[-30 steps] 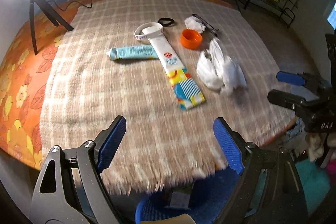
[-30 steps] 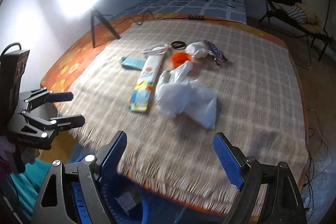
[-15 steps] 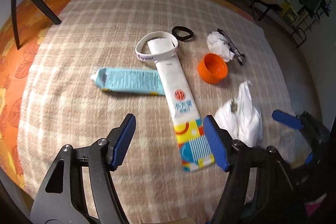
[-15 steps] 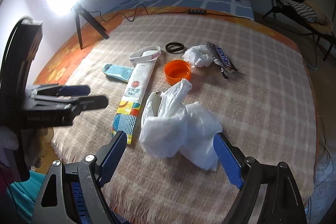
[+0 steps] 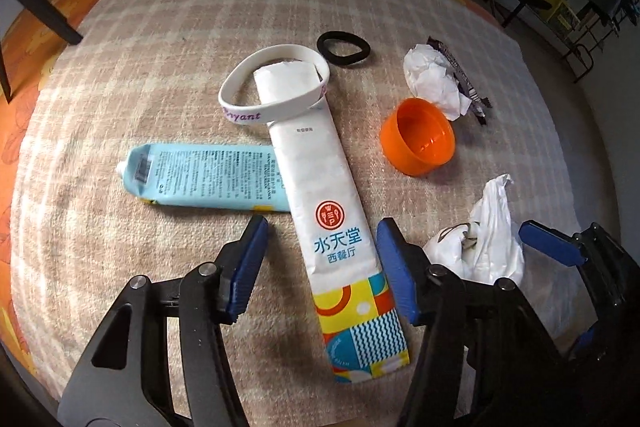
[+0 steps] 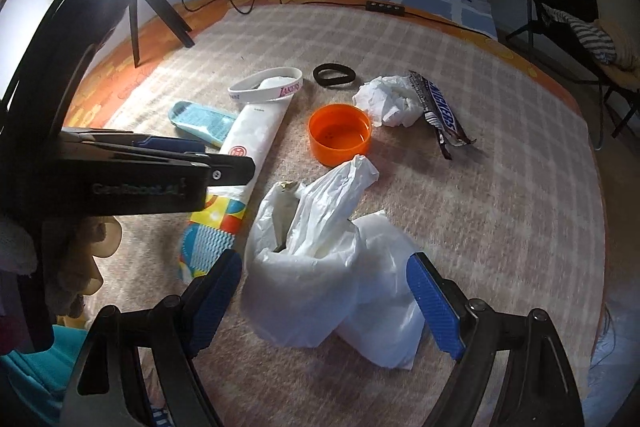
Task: Collect trash
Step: 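Grasp the white drink carton with the left tool while the right tool grasps the white bag, then carry the carton and white bag to the blue basket and release both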
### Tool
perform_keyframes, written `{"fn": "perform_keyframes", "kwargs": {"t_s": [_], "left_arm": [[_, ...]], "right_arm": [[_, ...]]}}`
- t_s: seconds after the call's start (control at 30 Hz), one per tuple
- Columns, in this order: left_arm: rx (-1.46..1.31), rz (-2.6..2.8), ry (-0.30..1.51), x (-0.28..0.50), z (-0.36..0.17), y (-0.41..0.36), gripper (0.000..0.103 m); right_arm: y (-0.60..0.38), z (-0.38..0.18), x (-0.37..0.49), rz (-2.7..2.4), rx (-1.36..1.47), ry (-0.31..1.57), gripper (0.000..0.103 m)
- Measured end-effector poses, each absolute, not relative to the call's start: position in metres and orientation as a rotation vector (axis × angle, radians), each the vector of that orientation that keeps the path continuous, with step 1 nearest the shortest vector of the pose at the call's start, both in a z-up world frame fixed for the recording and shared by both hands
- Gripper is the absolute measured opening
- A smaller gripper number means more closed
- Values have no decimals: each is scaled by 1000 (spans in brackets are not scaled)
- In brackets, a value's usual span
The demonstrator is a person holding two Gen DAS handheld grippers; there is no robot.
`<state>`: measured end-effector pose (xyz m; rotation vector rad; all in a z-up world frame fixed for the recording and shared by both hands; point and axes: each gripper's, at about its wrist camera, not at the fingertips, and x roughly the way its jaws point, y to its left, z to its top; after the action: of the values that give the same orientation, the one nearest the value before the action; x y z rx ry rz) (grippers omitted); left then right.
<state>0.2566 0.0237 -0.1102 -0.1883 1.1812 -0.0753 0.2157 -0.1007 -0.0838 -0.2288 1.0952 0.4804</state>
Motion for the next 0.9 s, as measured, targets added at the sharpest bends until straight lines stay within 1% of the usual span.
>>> {"fn": "perform_keyframes", "kwargs": {"t_s": [0.07,0.1,0.23,0.3,0.37,0.4,0.47,0.53,0.57,0.6,0.63,0.7,0.73,0.9], "left_arm": [[-171,-78,1182,257,-110,21,38],[-171,-80,1182,258,-111,20,36],[-194,-101,1178,260,-112,21,24],[-210,-113,1180,258,-112,24,22],[-238,-134,1190,254,-111,28,13],[-246,-143,1194,251,-111,30,12],[-251,-154,1198,242,-110,36,11],[-260,-174,1209,234,-110,38,9],[-259,-180,1212,230,-110,39,9],[-259,-185,1215,223,-110,41,9],[-261,-194,1221,218,-110,41,9],[-262,-213,1229,208,-109,41,9],[-255,-221,1232,202,-109,40,9],[-235,-251,1243,174,-108,36,9]], "right_arm": [[-100,-86,217,476,-237,1098,86],[-100,-88,219,475,-235,1101,86],[-101,-93,223,473,-234,1113,86],[-100,-95,224,470,-233,1115,87],[-101,-96,225,473,-227,1120,87],[-101,-96,225,475,-223,1121,87],[-102,-96,225,482,-215,1123,83],[-102,-95,225,495,-205,1127,77],[-102,-95,225,501,-201,1127,72],[-102,-95,224,518,-190,1133,60],[-102,-95,224,542,-169,1147,55],[-101,-95,223,542,-165,1148,54],[-101,-95,222,544,-173,1146,51],[-103,-91,217,554,-160,1141,49]]}}
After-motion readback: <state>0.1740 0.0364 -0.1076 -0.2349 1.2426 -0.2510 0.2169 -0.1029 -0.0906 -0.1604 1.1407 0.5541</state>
